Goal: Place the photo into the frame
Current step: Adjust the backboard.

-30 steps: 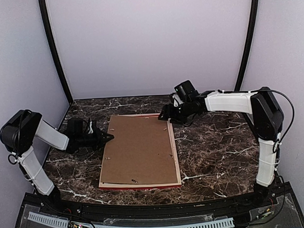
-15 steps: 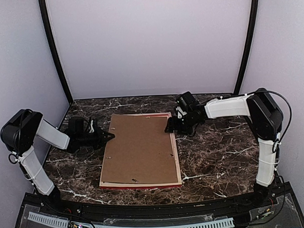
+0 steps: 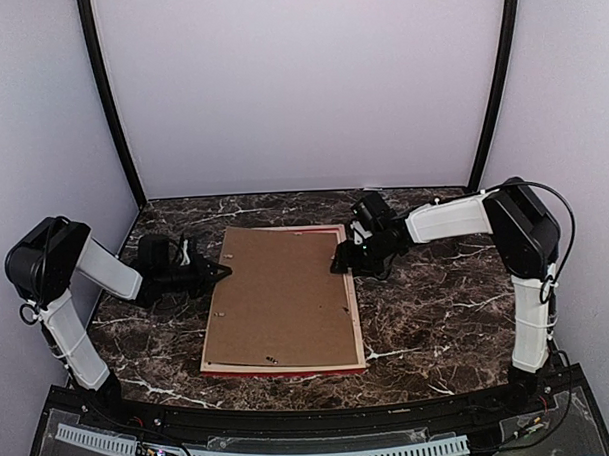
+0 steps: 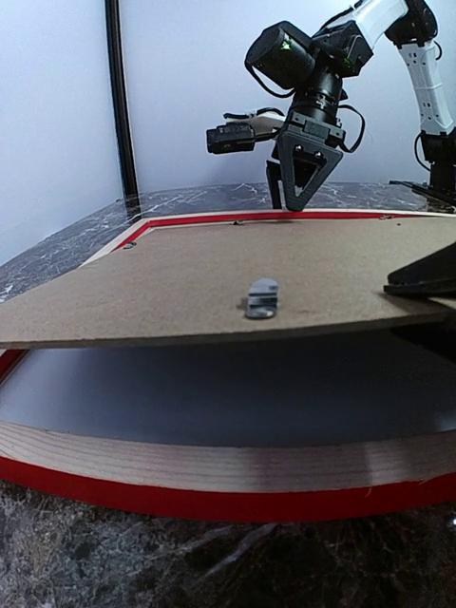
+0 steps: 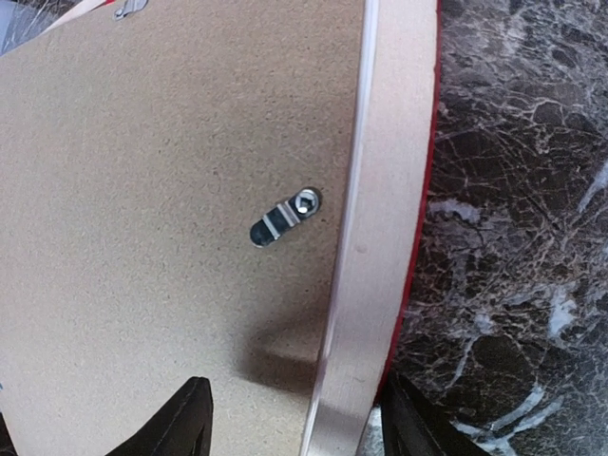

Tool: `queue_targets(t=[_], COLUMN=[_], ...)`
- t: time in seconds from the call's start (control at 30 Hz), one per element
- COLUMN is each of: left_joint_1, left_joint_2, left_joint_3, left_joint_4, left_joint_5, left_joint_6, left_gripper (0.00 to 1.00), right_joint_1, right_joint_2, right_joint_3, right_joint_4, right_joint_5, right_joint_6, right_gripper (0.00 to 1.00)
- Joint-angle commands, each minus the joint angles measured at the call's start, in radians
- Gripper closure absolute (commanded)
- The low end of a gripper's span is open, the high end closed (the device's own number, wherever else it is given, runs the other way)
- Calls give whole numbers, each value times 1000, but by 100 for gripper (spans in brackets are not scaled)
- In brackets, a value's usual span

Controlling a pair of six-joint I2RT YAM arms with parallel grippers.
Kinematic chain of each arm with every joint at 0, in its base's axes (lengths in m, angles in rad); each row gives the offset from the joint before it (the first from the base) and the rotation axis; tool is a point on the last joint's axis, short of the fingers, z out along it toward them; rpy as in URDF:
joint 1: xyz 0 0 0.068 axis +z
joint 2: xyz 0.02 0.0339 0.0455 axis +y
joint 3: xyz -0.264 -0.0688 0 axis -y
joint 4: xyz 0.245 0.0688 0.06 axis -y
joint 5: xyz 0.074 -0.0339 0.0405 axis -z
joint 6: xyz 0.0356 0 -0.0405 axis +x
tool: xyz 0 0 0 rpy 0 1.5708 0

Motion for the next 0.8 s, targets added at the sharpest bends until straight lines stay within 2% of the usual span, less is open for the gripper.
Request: queue_targets(t=[0.0, 0.4, 0.77], left_joint_1=[-7, -7, -7], left_joint_2=[29, 39, 48], left_joint_3=[-1, 14, 31], left_joint_4=[-19, 42, 54], left_joint_5=[-115, -115, -129], left_joint_6=[59, 42, 41], left_gripper=[100, 100, 100], right_joint_1=[1, -5, -15], right_joint_2=[23, 23, 18], right_joint_3=[-17, -17, -20], right_joint_4=[21, 12, 7], right_joint_5=[-4, 6, 3], right_joint_6=[-13, -42, -63], right_gripper=[41, 57, 66])
